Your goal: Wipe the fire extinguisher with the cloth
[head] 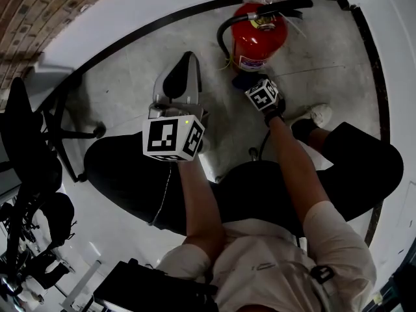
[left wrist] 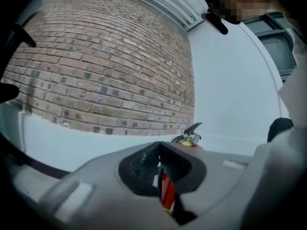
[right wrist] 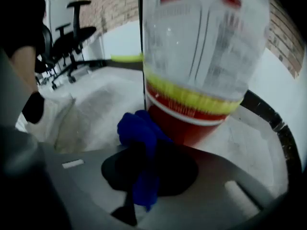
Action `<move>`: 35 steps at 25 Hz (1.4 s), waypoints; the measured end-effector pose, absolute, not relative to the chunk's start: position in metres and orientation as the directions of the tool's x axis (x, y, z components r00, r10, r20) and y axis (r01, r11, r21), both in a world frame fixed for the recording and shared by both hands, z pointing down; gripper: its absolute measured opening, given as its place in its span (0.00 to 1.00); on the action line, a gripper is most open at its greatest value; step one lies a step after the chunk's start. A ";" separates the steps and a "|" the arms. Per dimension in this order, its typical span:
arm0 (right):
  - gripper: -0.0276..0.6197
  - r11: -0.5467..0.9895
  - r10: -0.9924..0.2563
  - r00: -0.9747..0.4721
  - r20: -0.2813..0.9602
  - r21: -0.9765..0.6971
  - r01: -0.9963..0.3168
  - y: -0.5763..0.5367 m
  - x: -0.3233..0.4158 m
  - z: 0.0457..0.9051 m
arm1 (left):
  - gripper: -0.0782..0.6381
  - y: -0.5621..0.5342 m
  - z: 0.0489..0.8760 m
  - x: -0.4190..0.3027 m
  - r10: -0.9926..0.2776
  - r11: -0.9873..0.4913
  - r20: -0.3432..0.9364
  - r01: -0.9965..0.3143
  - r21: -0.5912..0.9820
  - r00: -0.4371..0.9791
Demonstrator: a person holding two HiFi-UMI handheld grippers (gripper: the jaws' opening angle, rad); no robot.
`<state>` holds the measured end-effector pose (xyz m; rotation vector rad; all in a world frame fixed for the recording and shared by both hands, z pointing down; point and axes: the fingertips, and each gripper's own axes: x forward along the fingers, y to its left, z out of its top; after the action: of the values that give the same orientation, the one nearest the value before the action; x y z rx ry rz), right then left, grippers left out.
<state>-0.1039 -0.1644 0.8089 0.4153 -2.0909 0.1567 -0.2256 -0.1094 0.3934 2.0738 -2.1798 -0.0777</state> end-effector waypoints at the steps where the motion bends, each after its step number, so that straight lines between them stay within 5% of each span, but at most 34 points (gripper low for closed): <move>1: 0.14 0.926 -0.221 -0.523 0.823 0.009 -0.377 -0.160 -0.108 0.790 | 0.11 -0.110 0.390 -0.223 -0.998 0.044 0.052 -0.991 0.128 -0.038; 8: 0.14 0.818 -0.445 -0.788 0.425 -0.165 -0.551 -0.116 -0.118 0.587 | 0.11 -0.108 0.365 -0.206 -0.998 0.040 -0.044 -0.991 0.130 -0.046; 14: 0.14 0.772 -0.622 -0.781 0.058 -0.120 -0.624 -0.176 -0.090 0.408 | 0.11 -0.107 0.349 -0.194 -0.996 0.027 -0.079 -0.991 0.134 -0.038; 24: 0.14 0.834 -0.551 -0.817 0.173 0.150 -0.531 -0.174 -0.097 0.449 | 0.11 -0.115 0.356 -0.174 -0.999 -0.022 -0.040 -0.998 0.058 0.020; 35: 0.14 0.887 -0.299 -0.573 0.763 0.002 -0.461 -0.167 -0.072 0.758 | 0.11 -0.128 0.362 -0.159 -0.998 -0.060 -0.013 -0.996 0.069 0.059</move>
<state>-0.0720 -0.1673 0.7577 0.5434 -2.2206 0.2492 -0.1587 -0.1284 0.3625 2.2555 -2.1253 -0.0880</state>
